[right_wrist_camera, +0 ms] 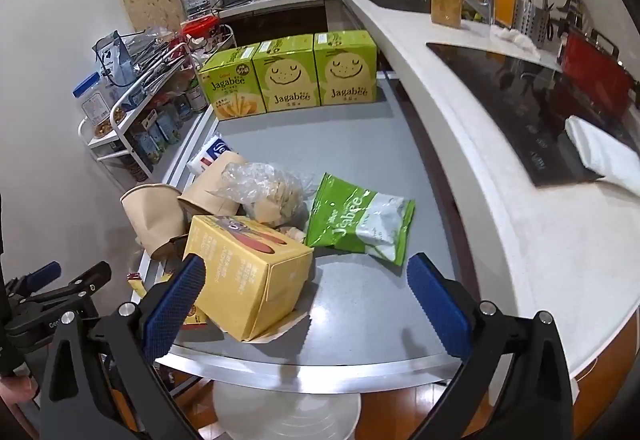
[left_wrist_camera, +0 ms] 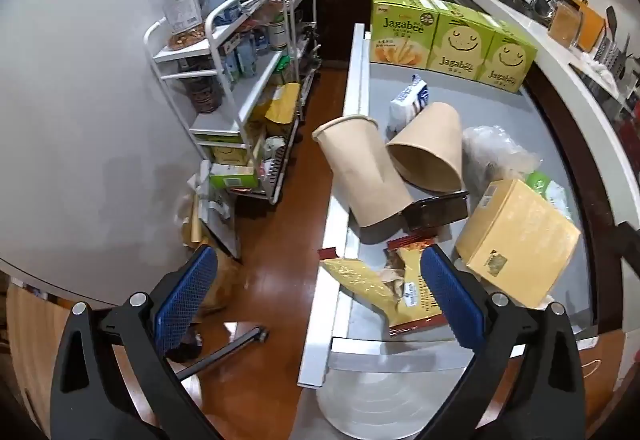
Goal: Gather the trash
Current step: 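Move both tools toward the trash on the counter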
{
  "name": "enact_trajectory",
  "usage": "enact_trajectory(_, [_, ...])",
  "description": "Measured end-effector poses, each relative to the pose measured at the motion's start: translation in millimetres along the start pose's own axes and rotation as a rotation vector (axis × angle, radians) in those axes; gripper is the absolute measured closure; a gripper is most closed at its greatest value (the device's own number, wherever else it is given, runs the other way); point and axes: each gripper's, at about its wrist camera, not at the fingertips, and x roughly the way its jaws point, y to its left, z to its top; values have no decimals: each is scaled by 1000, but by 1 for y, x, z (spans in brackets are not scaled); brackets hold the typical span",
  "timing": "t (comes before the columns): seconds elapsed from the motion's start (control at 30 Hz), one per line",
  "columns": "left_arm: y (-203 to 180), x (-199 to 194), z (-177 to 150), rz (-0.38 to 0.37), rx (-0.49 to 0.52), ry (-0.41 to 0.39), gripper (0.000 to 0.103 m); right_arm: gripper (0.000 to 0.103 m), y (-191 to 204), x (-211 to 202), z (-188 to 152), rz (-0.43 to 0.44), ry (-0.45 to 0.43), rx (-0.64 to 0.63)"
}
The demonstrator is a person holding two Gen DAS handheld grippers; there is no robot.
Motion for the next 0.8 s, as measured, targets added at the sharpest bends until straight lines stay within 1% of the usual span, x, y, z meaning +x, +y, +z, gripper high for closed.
enact_trajectory(0.1, [-2,-2,-1,24,18,-11,1,4,-1,-4,0,7,-2,4])
enact_trajectory(0.23, [1,-5,-4,17,22,-23,1,4,1,-8,-3,6,-6,10])
enact_trajectory(0.4, [0,-7,-4,44,29,-26,1,4,2,-9,-5,3,-8,4])
enact_trajectory(0.7, [6,-6,-5,40,7,-22,1,4,5,-9,-11,-4,4,-2])
enact_trajectory(0.8, [7,-6,-5,40,3,-19,1,4,5,-6,-11,-13,21,2])
